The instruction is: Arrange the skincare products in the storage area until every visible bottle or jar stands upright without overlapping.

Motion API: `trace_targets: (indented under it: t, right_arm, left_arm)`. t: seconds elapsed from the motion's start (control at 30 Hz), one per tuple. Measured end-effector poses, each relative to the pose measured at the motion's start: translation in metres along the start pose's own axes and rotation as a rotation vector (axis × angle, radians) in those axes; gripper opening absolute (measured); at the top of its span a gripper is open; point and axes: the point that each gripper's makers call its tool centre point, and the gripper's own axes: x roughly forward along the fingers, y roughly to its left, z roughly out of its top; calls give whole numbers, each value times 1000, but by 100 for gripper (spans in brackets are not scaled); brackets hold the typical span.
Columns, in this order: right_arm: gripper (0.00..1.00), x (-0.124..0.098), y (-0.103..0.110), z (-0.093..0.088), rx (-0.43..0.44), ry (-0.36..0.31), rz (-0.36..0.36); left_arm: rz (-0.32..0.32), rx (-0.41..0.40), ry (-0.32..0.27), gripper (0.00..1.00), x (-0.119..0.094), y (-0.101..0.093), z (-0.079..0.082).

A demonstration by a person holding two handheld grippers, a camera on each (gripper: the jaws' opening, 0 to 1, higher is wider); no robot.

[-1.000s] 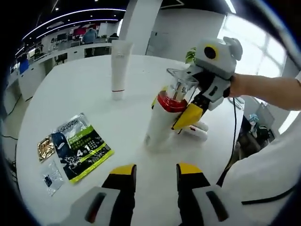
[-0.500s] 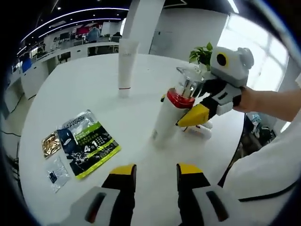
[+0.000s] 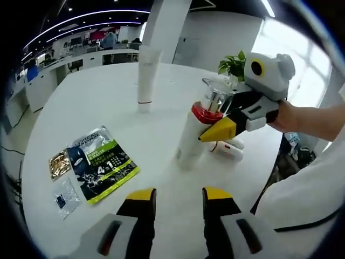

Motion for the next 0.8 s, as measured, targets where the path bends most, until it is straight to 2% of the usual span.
trace_targets:
  t: [0.1,0.17,0.4,0.47,0.7,0.8]
  right_arm:
    - [25,-4,-5,1,1,1,1]
    - [25,-8,-11,8,8,-21,-3]
    - [25,-23,-46,30,-21,-51,-40]
    - [25,-29,-66,37,-35,-57,-50]
    - [25,-45,-94,65,-99,-52,-63]
    - [25,-50,-126,76,-129,-54,-67]
  left_arm:
    - [3,-6,-3,34,-2,1,0]
    - [9,-13,-5,34,-3,2,-1]
    - [20,-22,-9,34,-6,4,-2]
    - [25,-26,-11,34,-8,5,-2]
    - [35,-32,-2,34,-11,7,-6]
    - [42,-35,-2,34,-14,10,-6]
